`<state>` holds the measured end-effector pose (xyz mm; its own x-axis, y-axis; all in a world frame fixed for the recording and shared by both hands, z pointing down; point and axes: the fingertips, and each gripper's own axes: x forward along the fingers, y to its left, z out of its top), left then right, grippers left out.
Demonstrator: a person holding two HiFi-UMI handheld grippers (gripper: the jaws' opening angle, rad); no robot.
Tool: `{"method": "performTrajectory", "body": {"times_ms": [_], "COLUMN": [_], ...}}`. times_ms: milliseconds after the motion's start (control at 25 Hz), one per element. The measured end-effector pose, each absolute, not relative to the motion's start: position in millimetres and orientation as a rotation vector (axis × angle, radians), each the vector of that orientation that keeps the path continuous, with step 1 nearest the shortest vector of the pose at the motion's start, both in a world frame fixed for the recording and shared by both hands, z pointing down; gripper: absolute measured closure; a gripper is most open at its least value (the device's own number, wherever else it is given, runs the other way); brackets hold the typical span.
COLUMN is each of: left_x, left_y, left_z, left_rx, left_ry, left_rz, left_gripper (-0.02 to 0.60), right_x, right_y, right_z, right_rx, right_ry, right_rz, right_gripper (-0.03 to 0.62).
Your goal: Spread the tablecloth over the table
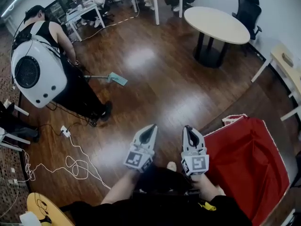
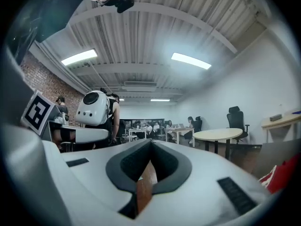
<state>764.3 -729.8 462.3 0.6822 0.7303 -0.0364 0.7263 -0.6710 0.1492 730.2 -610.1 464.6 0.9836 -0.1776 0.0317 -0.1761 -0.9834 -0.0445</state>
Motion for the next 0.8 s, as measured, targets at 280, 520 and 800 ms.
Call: {"method": "performTrajectory", "body": {"times_ms": [280, 520, 800], "left_x": [709.3, 648.8, 577.7], "left_y": [-783.2, -785.1, -743.6], "left_z": [464.8, 461.4, 436.7], "left_rx": [2.661, 2.578, 2.476], "left_ry": [1.178, 1.308, 1.595], "left_rz": [0.106, 0.094, 0.064], "left_gripper": [0.584, 0.584, 0.584], "right_x": [647.8, 571.9, 507.1], "right_y": [-651.6, -671.8, -654.0], "right_z": [458.7, 450.8, 426.4], "right_rx": [-3.136, -3.206, -3.199], "right_ry": [0.152, 0.102, -0.131], "right_rz": [-0.051, -0.134, -0.056], "right_gripper": [0.588, 0.588, 0.588]}}
